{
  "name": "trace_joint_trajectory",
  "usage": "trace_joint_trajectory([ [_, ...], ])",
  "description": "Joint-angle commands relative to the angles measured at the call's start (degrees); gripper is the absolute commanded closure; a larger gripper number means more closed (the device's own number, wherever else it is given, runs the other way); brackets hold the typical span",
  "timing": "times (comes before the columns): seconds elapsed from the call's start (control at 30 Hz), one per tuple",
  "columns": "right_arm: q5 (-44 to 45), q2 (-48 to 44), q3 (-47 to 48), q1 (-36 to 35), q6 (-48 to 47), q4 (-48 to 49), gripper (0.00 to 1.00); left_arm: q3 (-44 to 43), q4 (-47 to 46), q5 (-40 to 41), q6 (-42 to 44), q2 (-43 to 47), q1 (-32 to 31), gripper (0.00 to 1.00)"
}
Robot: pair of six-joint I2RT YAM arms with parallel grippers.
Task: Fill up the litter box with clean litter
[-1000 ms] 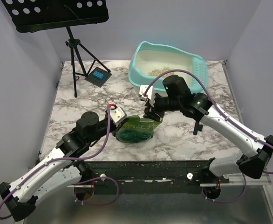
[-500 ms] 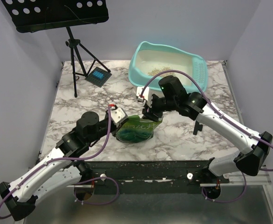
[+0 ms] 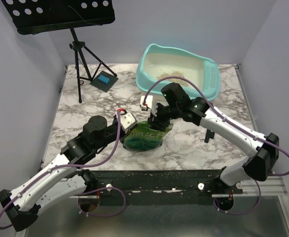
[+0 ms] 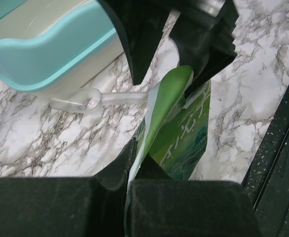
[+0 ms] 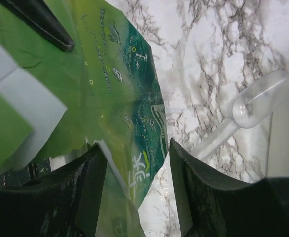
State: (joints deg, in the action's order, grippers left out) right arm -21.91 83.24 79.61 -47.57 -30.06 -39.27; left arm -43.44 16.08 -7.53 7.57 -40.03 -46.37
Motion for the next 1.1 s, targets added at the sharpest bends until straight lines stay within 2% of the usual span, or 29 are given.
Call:
trace_joint_trajectory([
  [0.0,-0.15,4.03,0.98,0.20,0.44,-3.27,0.38,-4.99,-5.79,-0.38,1.74,-1.19,-0.65,1.00],
  [0.1,-1.72,6.31,2.03,2.30,2.11,-3.53,0.42,-5.34,-7.02,-0.38,4.02,-2.24,-0.74,1.00],
  [0.13,-2.43,7.19,2.56,3.09,2.55,-3.80,0.54,-5.34,-7.46,0.49,4.81,-2.51,-0.65,1.00],
  [0.2,-1.91,8.94,3.96,4.76,4.48,-3.71,0.90,-6.04,-7.20,2.95,6.83,-3.21,-0.74,1.00],
  [0.23,-1.47,9.65,5.10,5.55,5.27,-3.71,1.00,-6.39,-6.85,4.26,7.97,-3.47,-0.65,1.00],
  [0.3,-0.77,10.71,7.12,6.35,6.24,-3.71,1.00,-6.74,-6.32,9.17,10.78,-3.74,-0.65,1.00],
  [0.43,2.83,10.63,9.68,6.44,11.86,2.69,1.00,-7.01,-7.46,18.41,16.67,-3.39,-0.74,1.00],
  [0.57,6.35,11.06,13.54,6.35,17.31,5.25,1.00,-8.85,-7.20,22.11,23.17,-1.64,-0.74,1.00],
  [0.67,8.20,11.24,14.87,5.65,20.30,5.60,1.00,-9.29,-6.23,22.29,28.36,-0.14,-0.74,1.00],
  [0.77,9.87,10.45,14.43,4.51,22.76,6.22,1.00,-8.94,-5.18,22.30,29.34,1.09,-0.74,1.00],
  [0.93,11.01,8.43,11.71,2.23,27.59,9.73,1.00,-9.03,-2.20,21.51,28.29,1.27,-0.74,1.00],
  [1.07,10.48,10.18,8.20,0.99,29.88,12.45,1.00,-7.81,1.85,18.70,24.78,0.92,-0.74,1.00],
])
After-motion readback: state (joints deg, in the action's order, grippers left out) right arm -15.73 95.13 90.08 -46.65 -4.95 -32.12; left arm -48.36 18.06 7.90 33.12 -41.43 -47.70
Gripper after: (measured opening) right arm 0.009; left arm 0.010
